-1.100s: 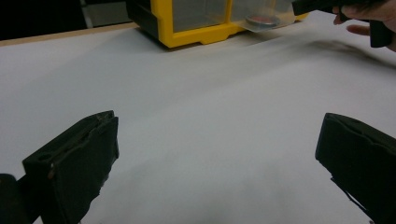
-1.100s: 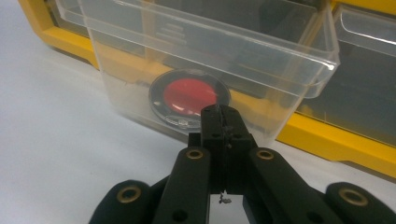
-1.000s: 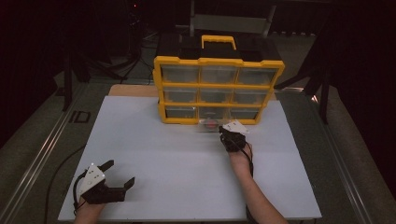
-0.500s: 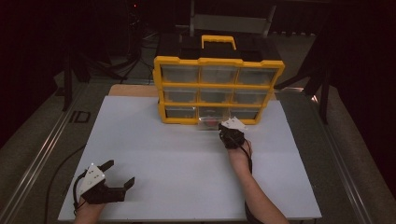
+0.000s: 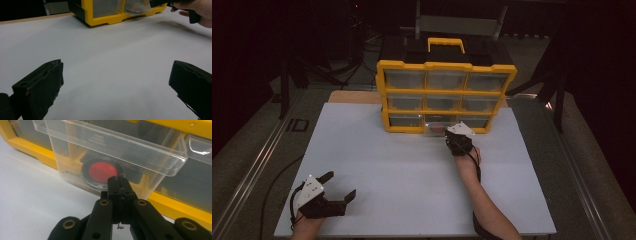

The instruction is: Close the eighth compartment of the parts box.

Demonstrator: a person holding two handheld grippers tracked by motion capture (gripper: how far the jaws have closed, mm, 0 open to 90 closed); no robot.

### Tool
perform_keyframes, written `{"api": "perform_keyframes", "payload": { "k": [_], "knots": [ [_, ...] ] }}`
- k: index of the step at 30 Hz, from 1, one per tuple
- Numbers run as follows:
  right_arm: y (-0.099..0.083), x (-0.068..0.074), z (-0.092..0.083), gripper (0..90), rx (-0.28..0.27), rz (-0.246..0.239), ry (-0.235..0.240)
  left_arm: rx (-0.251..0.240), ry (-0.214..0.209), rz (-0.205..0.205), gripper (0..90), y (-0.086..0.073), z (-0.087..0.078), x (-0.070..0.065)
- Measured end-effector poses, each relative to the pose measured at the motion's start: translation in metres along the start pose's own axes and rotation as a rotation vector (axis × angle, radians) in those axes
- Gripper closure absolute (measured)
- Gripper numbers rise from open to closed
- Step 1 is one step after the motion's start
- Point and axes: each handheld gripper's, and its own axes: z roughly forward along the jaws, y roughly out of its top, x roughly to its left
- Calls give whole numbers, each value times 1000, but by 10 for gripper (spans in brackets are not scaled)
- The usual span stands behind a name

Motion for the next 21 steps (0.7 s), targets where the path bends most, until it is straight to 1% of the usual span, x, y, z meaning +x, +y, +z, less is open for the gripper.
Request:
{"api": "perform_keyframes", "payload": {
  "k": [10, 21],
  "knots": [
    [5, -1, 6, 900, 5, -1, -3, -3, -1, -5, 2, 0, 0, 0],
    [13, -2, 15, 900, 11, -13, -10, -3, 0, -5, 2, 0, -1, 1]
  ]
}}
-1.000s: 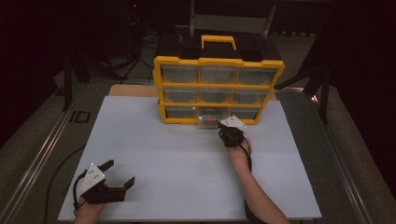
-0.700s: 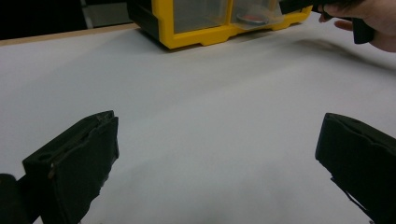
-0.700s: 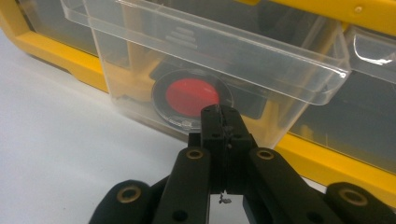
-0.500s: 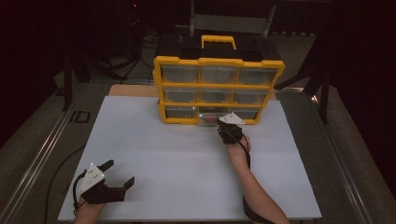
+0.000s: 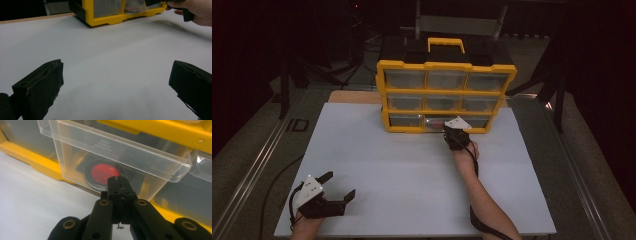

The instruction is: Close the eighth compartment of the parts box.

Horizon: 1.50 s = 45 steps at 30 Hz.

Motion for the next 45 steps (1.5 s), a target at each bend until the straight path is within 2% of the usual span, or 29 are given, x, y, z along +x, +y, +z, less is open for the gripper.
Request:
{"api": "perform_keyframes", "payload": {
  "k": [23, 27, 41, 45],
  "knots": [
    [14, 1, 18, 900, 12, -13, -6, -2, -2, -3, 2, 0, 0, 1],
    [15, 3, 19, 900, 13, -32, -9, -3, -3, -5, 2, -1, 0, 1],
    [15, 2, 19, 899, 19, -27, -1, 0, -4, -5, 3, -1, 1, 1],
    [14, 3, 19, 898, 27, -24, -12, 2, -3, -6, 3, -1, 1, 1]
  ]
}}
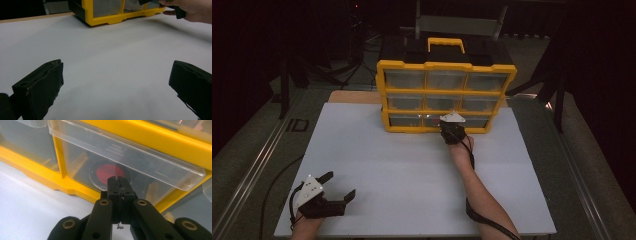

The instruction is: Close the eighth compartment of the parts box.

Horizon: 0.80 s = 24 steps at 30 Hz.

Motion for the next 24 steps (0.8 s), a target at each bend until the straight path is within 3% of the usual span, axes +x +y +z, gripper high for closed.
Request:
{"api": "perform_keyframes", "payload": {
  "k": [6, 9, 14, 17, 18, 19, 20, 24],
  "knots": [
    [-1, 1, 0, 893, 4, 8, 1, -2, 0, 2, 3, 0, 0, 0],
    [-1, 2, -1, 892, -2, 34, 28, -2, -1, 3, 3, 0, -1, 0],
    [0, 7, -4, 830, -1, 64, 40, -2, -2, 4, 3, 0, -1, 0],
    [-2, 8, -5, 704, 3, 101, 69, -4, -2, 5, 2, 0, -1, 0],
    [-2, 8, -5, 704, 3, 101, 69, -4, -2, 5, 3, 0, -1, 0],
    [-2, 10, -5, 531, 12, 119, 76, -4, -1, 5, 3, 0, -1, 0],
    [-2, 10, -5, 455, 19, 128, 79, -4, -1, 5, 3, 0, -1, 0],
    [-1, 11, -6, 321, 30, 141, 87, -4, 0, 6, 3, 0, -1, 0]
  ]
}}
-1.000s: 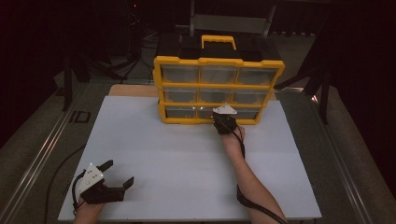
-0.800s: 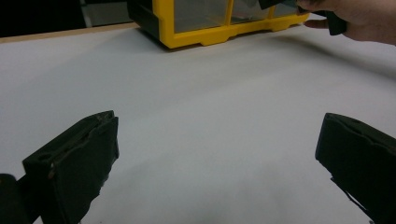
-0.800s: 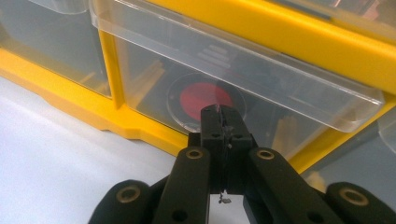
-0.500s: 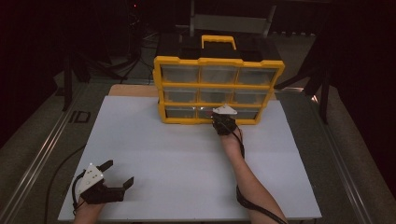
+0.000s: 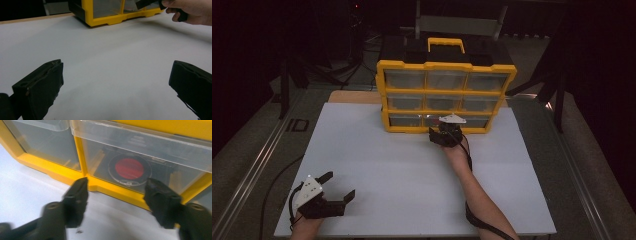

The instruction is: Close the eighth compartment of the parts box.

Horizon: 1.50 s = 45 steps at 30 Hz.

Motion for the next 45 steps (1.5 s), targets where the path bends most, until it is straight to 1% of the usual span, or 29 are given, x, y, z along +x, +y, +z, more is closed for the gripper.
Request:
{"api": "perform_keyframes", "payload": {
  "k": [2, 3, 7, 8, 9, 11, 12, 13, 14, 15, 18, 19, 20, 21, 22, 24, 26, 27, 29, 30, 33, 34, 35, 39, 40, 41, 42, 43, 45],
  "knots": [
    [0, 0, 0, 321, 0, 0, 0, 0, 0, -1, 3, 0, 0, 0],
    [1, 0, -1, 261, 4, 16, 10, 0, 0, 0, 3, 0, 0, 0],
    [1, 1, -2, 174, 15, 18, 32, 0, 0, 1, 3, 0, 0, 0],
    [1, 1, -2, 174, 15, 18, 32, 0, 0, 1, 3, 0, 0, 0],
    [1, 2, -2, 131, 20, 20, 39, 0, -1, 1, 3, 0, 0, 0],
    [0, 2, -3, 92, 24, 21, 52, 1, 0, 1, 2, 0, 0, 0],
    [0, 2, -3, 87, 25, 21, 66, 1, 0, 1, 3, 0, 0, 0],
    [0, 2, -3, 87, 25, 21, 66, 1, 0, 1, 3, 0, 0, 0],
    [-1, 2, -4, 84, 23, 22, 76, 0, 0, 0, 3, 0, 0, 0],
    [-1, 2, -6, 80, 16, 29, 101, -4, 0, -3, 3, 1, 0, 0],
    [0, 1, -9, 79, 4, 30, 129, -5, -1, -3, 3, 1, 1, -1],
    [0, 1, -9, 79, 4, 30, 129, -5, -1, -3, 2, 1, 1, -1],
    [1, 2, -10, 79, -7, 28, 132, -4, -3, -1, 2, 1, 1, 0],
    [2, 2, -13, 80, -19, 18, 146, 0, -3, -2, 2, 1, 2, -1],
    [3, 2, -14, 80, -20, 19, 158, 0, -3, -2, 3, 1, 2, -1],
    [3, 2, -15, 80, -32, -1, 179, 1, -6, -6, 3, 1, 3, 0],
    [4, 3, -17, 80, -45, -22, 180, 1, -6, -6, 3, 1, 3, 0],
    [5, 3, -18, 80, -49, -27, 189, 2, -6, -5, 3, 1, 3, 0],
    [5, 4, -19, 80, -49, -33, 191, 2, -6, -6, 2, 1, 3, 0],
    [6, 4, -22, 80, -56, -48, 207, 2, -6, -6, 3, 1, 3, 0],
    [7, 5, -28, 81, -72, -71, 220, 2, -6, -7, 3, 1, 3, 0],
    [7, 5, -28, 81, -72, -71, 220, 2, -6, -7, 2, 1, 3, 0],
    [7, 5, -31, 81, -77, -85, 226, 3, -6, -6, 3, 1, 2, 0],
    [7, 4, -37, 83, -86, -99, 261, -1, -6, -5, 3, 1, 1, 0],
    [7, 4, -37, 83, -86, -99, 261, -2, -7, -7, 3, 0, 0, 0],
    [7, 4, -39, 84, -87, -103, 274, -3, -8, -8, 3, 0, 0, 0],
    [8, 5, -42, 83, -91, -116, 284, -3, -7, -8, 3, 0, -1, 0],
    [8, 5, -42, 83, -91, -116, 284, -3, -7, -7, 3, 0, -1, 0],
    [11, 6, -47, 84, -95, -131, 302, -4, -8, -6, 3, 0, -1, 1]
  ]
}}
